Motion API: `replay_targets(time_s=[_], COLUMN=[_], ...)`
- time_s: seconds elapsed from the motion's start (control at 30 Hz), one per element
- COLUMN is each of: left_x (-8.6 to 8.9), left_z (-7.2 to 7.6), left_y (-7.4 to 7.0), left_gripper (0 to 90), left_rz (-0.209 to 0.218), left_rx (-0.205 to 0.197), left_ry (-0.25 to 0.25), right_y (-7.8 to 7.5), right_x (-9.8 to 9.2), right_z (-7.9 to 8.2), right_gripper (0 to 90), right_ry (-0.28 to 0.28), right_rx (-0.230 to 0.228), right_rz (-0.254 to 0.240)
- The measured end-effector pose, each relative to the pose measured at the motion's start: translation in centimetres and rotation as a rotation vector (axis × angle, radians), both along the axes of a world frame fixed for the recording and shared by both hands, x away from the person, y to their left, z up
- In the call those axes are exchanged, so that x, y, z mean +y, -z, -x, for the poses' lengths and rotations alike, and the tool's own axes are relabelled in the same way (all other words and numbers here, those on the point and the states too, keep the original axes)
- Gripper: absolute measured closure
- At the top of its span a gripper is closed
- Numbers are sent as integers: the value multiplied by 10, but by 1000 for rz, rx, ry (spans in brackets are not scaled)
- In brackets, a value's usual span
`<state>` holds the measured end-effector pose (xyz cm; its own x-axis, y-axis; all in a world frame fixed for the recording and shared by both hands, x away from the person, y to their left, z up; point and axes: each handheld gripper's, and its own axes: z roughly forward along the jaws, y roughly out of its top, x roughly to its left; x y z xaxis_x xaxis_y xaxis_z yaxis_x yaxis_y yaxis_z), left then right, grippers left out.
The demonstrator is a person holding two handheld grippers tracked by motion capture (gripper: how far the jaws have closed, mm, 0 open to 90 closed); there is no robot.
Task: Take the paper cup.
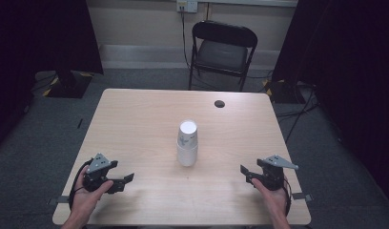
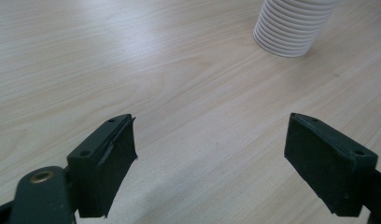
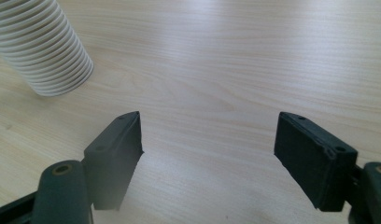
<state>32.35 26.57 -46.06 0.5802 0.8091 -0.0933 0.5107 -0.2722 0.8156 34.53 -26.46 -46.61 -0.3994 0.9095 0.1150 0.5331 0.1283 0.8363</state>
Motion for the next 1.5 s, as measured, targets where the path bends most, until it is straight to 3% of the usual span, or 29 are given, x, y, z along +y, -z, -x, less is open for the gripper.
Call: replay_targets(time_s=[0.57,0.83,1.2,1.5], left_x=[-2,-2,0,-3], left_z=[-1,3,4,4], left_y=[1,0,1,1], left_gripper=[162,162,162,162], left_rz=[-3,-9,-5,-19], left_rx=[5,-3,0,-2], left_ry=[4,17,11,24], right_y=[-1,-8,-13,-21], right_x=[6,15,33,45], right_z=[2,4,5,4], right_gripper=[266,280,325,272], right_ry=[-52,-80,-160,-214], right_rx=[11,-8,-8,-17], right_rz=[6,13,0,-11])
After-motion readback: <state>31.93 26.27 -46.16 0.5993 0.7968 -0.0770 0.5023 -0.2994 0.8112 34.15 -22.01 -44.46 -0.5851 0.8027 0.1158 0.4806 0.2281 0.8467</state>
